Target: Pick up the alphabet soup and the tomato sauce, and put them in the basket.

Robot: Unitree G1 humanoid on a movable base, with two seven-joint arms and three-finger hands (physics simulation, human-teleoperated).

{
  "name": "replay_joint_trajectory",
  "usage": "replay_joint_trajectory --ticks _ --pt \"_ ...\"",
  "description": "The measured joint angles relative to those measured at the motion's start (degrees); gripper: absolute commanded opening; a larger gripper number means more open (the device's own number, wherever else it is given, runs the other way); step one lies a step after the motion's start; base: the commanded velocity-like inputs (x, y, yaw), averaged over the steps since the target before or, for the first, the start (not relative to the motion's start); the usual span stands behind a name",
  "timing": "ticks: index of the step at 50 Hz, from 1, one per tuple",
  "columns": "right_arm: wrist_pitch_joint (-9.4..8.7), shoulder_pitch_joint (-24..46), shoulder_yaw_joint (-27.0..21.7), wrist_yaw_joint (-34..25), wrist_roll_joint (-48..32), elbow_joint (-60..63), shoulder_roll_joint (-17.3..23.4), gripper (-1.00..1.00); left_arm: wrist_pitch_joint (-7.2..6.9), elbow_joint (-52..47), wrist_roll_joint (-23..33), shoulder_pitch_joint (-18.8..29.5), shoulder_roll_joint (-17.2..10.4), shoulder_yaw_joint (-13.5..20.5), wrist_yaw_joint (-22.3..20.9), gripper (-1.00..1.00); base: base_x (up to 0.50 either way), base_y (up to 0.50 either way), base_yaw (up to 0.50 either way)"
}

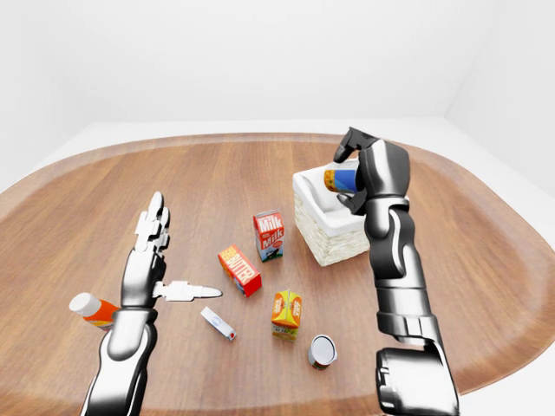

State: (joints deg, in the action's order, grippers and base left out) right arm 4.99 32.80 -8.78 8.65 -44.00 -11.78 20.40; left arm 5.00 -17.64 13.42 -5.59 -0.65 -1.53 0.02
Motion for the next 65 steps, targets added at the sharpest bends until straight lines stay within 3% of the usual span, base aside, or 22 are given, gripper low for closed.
replay_joint_trajectory --ticks 36,65 --pt "0.0 24.72 8.62 18.85 -12.62 -48.37 1.04 -1.0 0.0 0.1 0.01 0.03 0.01 -0.06 -0.12 1.0 0.0 0.0 0.0" --pt "0.01 31.56 12.08 21.34 -22.46 -62.06 -1.33 -1.0 0.0 -0.05 -0.14 0.05 0.02 -0.06 -0.26 1.0 0.0 0.0 0.0"
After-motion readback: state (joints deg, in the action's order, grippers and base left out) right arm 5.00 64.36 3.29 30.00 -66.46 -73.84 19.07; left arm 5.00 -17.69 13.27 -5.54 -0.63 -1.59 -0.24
